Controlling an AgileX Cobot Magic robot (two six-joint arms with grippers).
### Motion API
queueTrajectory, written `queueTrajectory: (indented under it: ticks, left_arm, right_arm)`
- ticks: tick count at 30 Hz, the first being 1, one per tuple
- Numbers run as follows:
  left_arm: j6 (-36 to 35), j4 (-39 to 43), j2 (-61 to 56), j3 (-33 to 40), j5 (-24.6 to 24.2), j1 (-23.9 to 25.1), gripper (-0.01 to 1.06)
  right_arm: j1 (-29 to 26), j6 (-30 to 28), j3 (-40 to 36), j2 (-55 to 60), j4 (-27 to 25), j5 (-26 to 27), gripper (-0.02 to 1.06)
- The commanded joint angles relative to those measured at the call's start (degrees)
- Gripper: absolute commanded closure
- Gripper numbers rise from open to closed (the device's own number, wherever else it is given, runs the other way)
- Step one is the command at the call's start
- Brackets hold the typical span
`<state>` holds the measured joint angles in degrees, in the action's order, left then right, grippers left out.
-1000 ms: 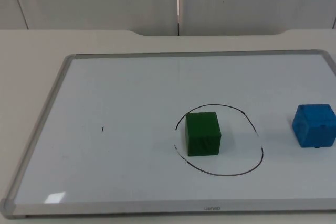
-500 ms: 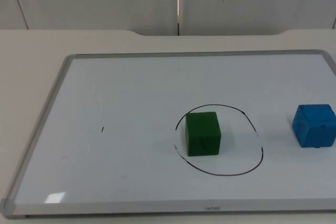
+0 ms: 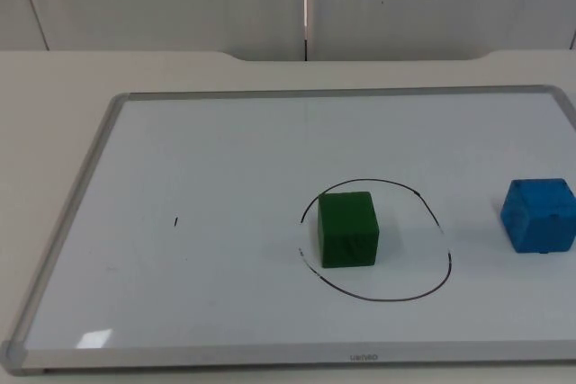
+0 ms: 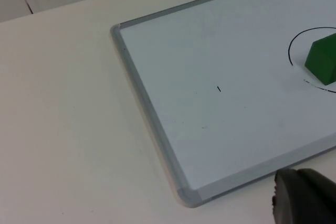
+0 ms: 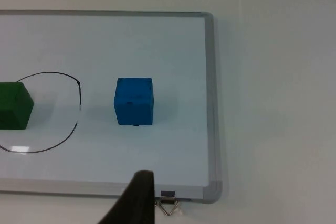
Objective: Push the two cubes into the marked area.
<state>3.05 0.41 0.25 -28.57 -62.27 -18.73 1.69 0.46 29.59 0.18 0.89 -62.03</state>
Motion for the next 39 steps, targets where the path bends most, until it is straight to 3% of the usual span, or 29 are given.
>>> queueTrajectory:
  ticks: [1, 17, 33, 39]
  left_arm:
    - [-0.36, 0.32, -0.25, 0.28, 0.63, 0.07, 1.05]
    - [-0.36, 0.54, -0.25, 0.28, 0.63, 0.07, 1.05]
    - [-0.36, 0.54, -0.25, 0.28, 0.63, 0.07, 1.05]
    - [-0.36, 0.54, -0.25, 0.28, 0.63, 0.07, 1.05]
  right_arm:
    - [0.04, 0.07, -0.1, -0.18, 0.05, 0.31, -0.01]
    - [0.05, 0.07, -0.01, 0.55, -0.47, 0.53, -0.01]
    - [0.05, -0.04, 8.81, 24.04, 1.52, 4.93, -0.01]
    - [0.05, -0.04, 10.52, 31.99, 2.18, 6.42, 0.05]
